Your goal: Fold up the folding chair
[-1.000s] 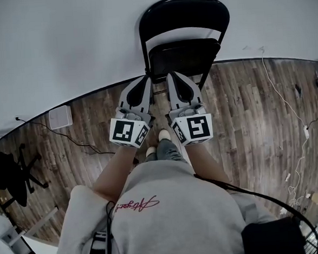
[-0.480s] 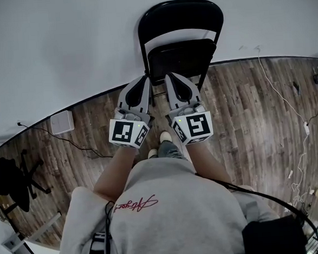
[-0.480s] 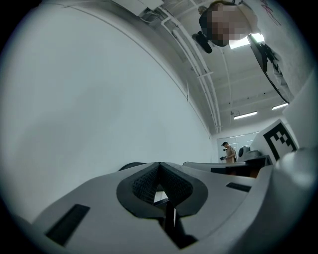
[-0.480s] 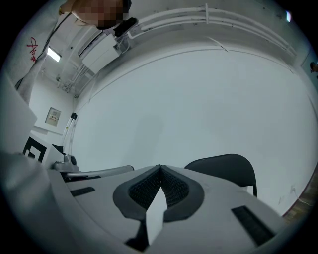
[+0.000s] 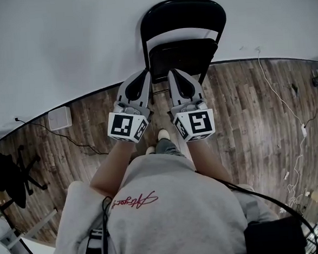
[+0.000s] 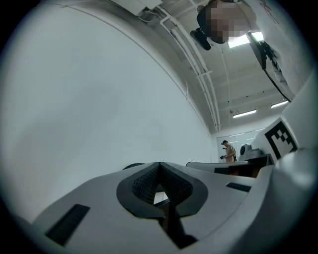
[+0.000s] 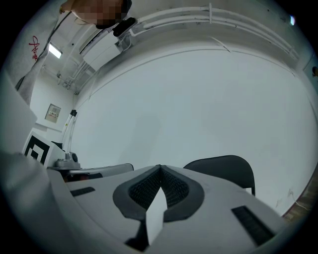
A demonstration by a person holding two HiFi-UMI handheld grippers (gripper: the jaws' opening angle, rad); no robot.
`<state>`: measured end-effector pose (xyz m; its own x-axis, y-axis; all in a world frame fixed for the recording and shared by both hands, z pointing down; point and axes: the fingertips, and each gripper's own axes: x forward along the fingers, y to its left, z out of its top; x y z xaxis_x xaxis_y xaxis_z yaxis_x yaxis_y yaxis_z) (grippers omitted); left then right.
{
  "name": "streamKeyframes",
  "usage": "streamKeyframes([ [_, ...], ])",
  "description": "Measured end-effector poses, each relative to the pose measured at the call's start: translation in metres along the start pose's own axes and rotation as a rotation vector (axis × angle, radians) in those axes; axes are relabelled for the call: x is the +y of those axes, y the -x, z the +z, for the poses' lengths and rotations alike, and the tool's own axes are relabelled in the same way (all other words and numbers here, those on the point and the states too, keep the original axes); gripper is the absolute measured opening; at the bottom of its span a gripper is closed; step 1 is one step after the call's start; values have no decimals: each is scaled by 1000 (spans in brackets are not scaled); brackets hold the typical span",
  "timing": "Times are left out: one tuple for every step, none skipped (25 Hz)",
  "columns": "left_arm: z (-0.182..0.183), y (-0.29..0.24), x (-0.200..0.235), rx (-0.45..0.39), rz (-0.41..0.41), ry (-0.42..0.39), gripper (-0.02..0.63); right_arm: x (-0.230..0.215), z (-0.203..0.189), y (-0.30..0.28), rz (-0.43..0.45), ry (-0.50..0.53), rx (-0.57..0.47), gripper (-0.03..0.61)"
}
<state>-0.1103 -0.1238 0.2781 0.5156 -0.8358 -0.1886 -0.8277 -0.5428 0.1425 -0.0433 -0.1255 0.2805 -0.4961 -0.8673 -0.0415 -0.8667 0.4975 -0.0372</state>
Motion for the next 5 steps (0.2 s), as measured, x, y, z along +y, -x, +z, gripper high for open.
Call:
streamKeyframes([
  [1,0,0,3,-1,-6,15,0,0,0,-2,0,0,15],
  [2,0,0,6,-1,-14,15,-1,0,0,-4,0,0,15],
  [3,0,1,7,-3,-21,15,-1,0,0,-6,1,-1,15],
  [3,0,1,7,-5,-27,15,0,0,0,-8,2,0,15],
  [3,1,2,7,-7,-32,15,0,0,0,-10,3,0,15],
])
